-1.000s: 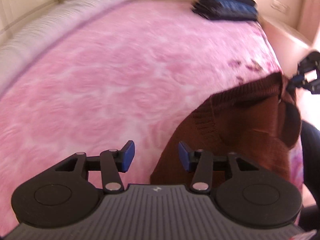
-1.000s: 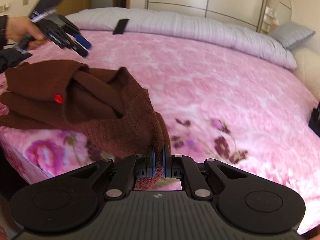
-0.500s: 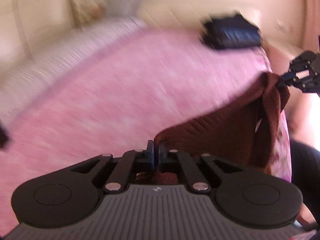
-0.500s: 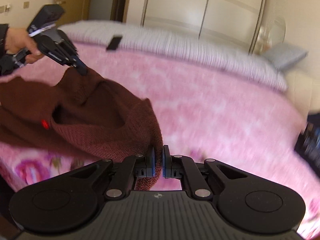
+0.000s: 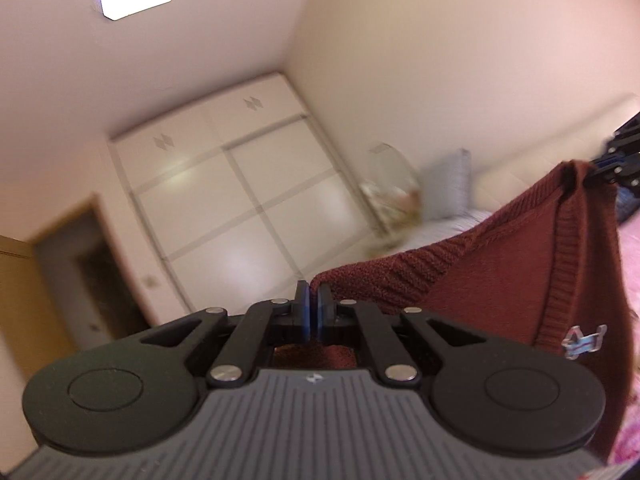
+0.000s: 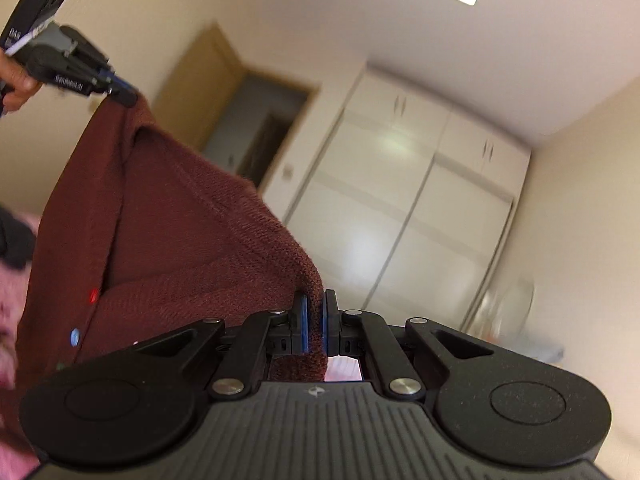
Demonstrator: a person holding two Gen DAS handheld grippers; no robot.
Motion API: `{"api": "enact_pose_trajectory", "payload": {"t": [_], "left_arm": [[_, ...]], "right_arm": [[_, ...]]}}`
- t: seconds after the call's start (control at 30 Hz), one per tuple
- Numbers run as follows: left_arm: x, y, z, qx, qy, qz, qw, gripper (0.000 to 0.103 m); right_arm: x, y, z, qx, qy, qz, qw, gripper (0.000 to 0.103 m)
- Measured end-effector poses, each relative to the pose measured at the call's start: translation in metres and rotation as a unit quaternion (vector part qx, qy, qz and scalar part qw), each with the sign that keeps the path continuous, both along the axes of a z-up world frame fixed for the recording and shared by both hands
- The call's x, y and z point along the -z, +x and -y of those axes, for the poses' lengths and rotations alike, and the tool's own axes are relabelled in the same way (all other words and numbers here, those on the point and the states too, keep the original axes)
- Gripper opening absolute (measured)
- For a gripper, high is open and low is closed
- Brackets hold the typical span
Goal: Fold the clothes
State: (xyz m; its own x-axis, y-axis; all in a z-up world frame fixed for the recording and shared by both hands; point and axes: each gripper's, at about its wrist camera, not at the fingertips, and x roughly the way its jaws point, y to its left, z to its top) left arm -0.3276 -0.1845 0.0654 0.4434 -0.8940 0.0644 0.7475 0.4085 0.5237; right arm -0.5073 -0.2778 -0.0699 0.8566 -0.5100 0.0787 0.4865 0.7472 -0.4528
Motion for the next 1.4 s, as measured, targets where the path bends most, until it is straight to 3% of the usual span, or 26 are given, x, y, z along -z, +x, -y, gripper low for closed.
{"api": "enact_pose_trajectory", "payload": {"t": [0.13,0.23,0.37,0.47,0.57,0.67,0.73,0.83,0.9,0.93,0.97,1.07,1.13,1.27,1.4], "left_arm": [[-0.027,-0.009,-0.024,-0.034,-0.038,0.010,0.9986,0.002],[-0.038,-0.004,-0.017,-0.045,-0.044,0.007,0.9980,0.003],[-0.028,0.030,0.032,-0.049,-0.018,-0.012,0.9986,0.003],[0.002,0.081,0.092,-0.052,0.021,-0.052,0.9971,0.003],[0.060,0.145,0.168,-0.061,0.068,-0.100,0.9908,0.003],[0.139,0.210,0.245,-0.073,0.120,-0.158,0.9774,0.003],[0.200,0.244,0.287,-0.080,0.158,-0.204,0.9628,0.003],[0.293,0.285,0.338,-0.095,0.226,-0.266,0.9323,0.005],[0.341,0.302,0.355,-0.106,0.262,-0.291,0.9139,0.008],[0.353,0.306,0.357,-0.108,0.268,-0.296,0.9104,0.008],[0.355,0.308,0.355,-0.107,0.265,-0.302,0.9097,0.009],[0.356,0.308,0.323,-0.107,0.246,-0.314,0.9106,0.022],[0.342,0.303,0.307,-0.109,0.245,-0.309,0.9123,0.022],[0.312,0.275,0.258,-0.107,0.247,-0.299,0.9154,0.024],[0.293,0.241,0.198,-0.100,0.257,-0.294,0.9152,0.031]], "right_arm": [[-0.036,-0.006,-0.018,-0.019,-0.046,0.036,0.998,0.003],[-0.055,-0.001,-0.018,-0.018,-0.079,0.045,0.996,0.003],[-0.064,0.032,0.017,-0.009,-0.083,0.025,0.996,0.003],[-0.053,0.080,0.064,0.003,-0.070,-0.016,0.997,0.003],[-0.021,0.142,0.123,0.015,-0.053,-0.071,0.996,0.003],[0.033,0.210,0.192,0.020,-0.004,-0.122,0.992,0.003],[0.081,0.254,0.235,0.024,0.030,-0.159,0.986,0.004],[0.161,0.308,0.282,0.031,0.074,-0.222,0.972,0.006],[0.204,0.334,0.303,0.050,0.094,-0.255,0.961,0.017],[0.222,0.342,0.309,0.055,0.109,-0.271,0.955,0.036],[0.234,0.347,0.315,0.057,0.128,-0.280,0.950,0.042],[0.243,0.340,0.312,0.054,0.161,-0.269,0.948,0.042],[0.235,0.322,0.305,0.057,0.184,-0.256,0.947,0.042],[0.212,0.253,0.284,0.066,0.245,-0.218,0.942,0.047],[0.195,0.178,0.243,0.064,0.293,-0.208,0.931,0.049]]}}
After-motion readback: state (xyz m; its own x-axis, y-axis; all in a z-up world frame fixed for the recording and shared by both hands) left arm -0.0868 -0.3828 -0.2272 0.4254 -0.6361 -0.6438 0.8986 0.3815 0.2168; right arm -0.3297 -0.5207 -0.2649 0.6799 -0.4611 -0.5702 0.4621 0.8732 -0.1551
